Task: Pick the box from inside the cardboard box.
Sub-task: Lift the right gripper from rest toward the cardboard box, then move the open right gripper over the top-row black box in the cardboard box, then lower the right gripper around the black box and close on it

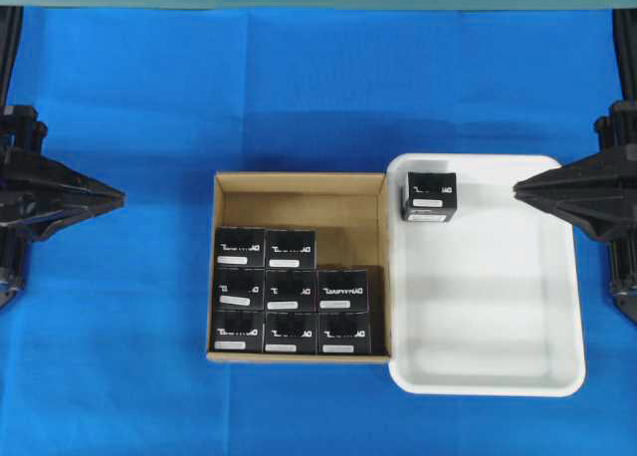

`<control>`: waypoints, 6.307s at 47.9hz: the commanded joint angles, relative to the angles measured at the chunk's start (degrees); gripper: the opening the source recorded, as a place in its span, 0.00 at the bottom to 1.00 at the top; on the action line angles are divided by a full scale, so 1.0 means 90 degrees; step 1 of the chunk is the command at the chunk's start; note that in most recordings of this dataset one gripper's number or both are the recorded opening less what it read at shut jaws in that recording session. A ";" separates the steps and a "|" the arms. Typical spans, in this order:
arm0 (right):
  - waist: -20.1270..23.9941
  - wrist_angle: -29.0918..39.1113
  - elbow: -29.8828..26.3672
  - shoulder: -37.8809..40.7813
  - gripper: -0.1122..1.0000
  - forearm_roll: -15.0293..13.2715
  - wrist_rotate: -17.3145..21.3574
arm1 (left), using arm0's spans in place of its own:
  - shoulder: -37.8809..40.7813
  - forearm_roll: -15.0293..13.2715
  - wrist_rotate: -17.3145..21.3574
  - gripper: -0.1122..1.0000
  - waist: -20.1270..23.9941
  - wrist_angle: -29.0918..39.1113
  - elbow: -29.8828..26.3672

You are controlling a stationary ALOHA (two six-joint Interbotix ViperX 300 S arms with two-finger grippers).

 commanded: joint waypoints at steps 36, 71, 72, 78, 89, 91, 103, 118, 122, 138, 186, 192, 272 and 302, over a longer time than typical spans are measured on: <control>-0.0156 0.5518 -0.3262 0.2578 0.19 0.0830 0.0537 | -0.0195 0.0088 -0.0078 0.12 0.0039 0.1299 -0.0586; -0.0186 0.9063 -0.6992 0.6670 0.20 0.0566 -0.0264 | -0.0205 0.0088 -0.0098 0.12 0.0039 0.1348 -0.0684; -0.0195 0.9063 -0.7061 0.6709 0.20 0.0557 -0.0312 | -0.0205 0.0088 -0.0098 0.12 0.0029 0.1348 -0.0684; -0.0254 0.9023 -0.7393 0.6982 0.20 0.0566 -0.0527 | -0.0195 0.0088 -0.0098 0.12 0.0029 0.1357 -0.0684; -0.0400 0.9023 -0.7773 0.7441 0.20 0.0557 -0.0752 | -0.0186 0.0088 -0.0098 0.12 0.0039 0.1494 -0.0684; -0.0420 0.9014 -0.7813 0.7529 0.20 0.0557 -0.0820 | -0.0195 0.0088 -0.0098 0.12 0.0049 0.1553 -0.0684; -0.0439 0.8740 -0.7832 0.7783 0.24 0.0557 -0.1152 | -0.0225 0.0088 -0.0098 0.12 0.0049 0.1631 -0.0684; -0.0449 0.8193 -0.7764 0.7900 0.85 0.0518 -0.1221 | -0.0225 0.0088 -0.0215 0.12 0.0049 0.1631 -0.0684; -0.0449 0.8105 -0.7764 0.7959 0.98 0.0420 -0.1201 | -0.0225 0.0088 -0.0244 0.12 0.0049 0.1631 -0.0684; -0.0469 0.8018 -0.7754 0.8271 0.98 0.0420 -0.0908 | -0.0205 0.0088 -0.0244 0.12 0.0029 0.1631 -0.0684; -0.0723 0.7998 -0.7725 0.8740 0.97 0.1367 -0.1270 | -0.0186 0.0088 -0.0234 0.12 0.0010 0.1709 -0.0742; -0.0703 0.7969 -0.7725 0.8809 0.97 0.1367 -0.1260 | -0.0205 0.0088 -0.0234 0.12 0.0010 0.1865 -0.0742; -0.1113 0.8262 -0.8105 0.8730 0.97 0.1465 -0.1611 | -0.0322 0.0088 -0.0244 0.12 0.0088 0.2100 -0.0664; -0.0898 0.7607 -0.7646 0.8867 0.98 0.1455 -0.1641 | -0.0410 0.0088 -0.0264 0.12 0.0078 0.2090 -0.0693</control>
